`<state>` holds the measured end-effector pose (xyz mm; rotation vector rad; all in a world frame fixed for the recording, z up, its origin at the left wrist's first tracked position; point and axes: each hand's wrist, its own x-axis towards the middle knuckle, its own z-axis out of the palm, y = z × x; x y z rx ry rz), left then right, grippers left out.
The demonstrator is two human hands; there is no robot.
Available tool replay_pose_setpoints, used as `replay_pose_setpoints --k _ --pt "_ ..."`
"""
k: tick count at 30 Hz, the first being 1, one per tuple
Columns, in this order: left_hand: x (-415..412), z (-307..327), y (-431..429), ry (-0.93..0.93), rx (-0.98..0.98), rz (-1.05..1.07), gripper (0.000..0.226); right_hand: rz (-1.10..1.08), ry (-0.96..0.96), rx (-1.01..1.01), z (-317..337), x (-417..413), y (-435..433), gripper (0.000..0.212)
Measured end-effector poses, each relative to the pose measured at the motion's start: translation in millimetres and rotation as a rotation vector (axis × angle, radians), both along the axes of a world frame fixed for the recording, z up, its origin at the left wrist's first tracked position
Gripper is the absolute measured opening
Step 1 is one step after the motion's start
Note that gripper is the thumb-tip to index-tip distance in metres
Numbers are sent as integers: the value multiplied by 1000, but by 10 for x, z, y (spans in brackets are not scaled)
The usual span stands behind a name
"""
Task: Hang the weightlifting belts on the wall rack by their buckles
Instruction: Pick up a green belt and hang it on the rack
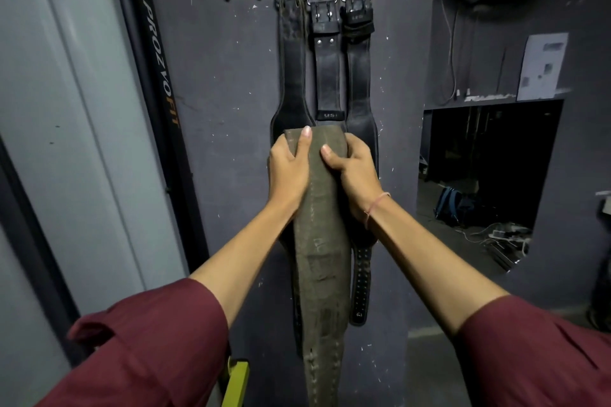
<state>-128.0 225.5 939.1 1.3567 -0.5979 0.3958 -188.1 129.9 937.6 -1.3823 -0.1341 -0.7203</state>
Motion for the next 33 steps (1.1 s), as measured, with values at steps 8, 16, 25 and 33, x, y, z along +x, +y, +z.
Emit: replay_pose_setpoints --k 8,16,25,33 --pt "-408 -917 17 19 45 -108 31 -116 -34 91 253 -3 -73 25" --pt "-494 -1145 4 99 62 -140 19 -122 -58 120 272 -67 -164 23" --pt "-156 61 -69 387 43 -286 54 -86 -78 41 64 -187 -98 24" --pt "-187 374 17 488 -174 -413 28 56 -12 -42 -342 -380 -179 33"
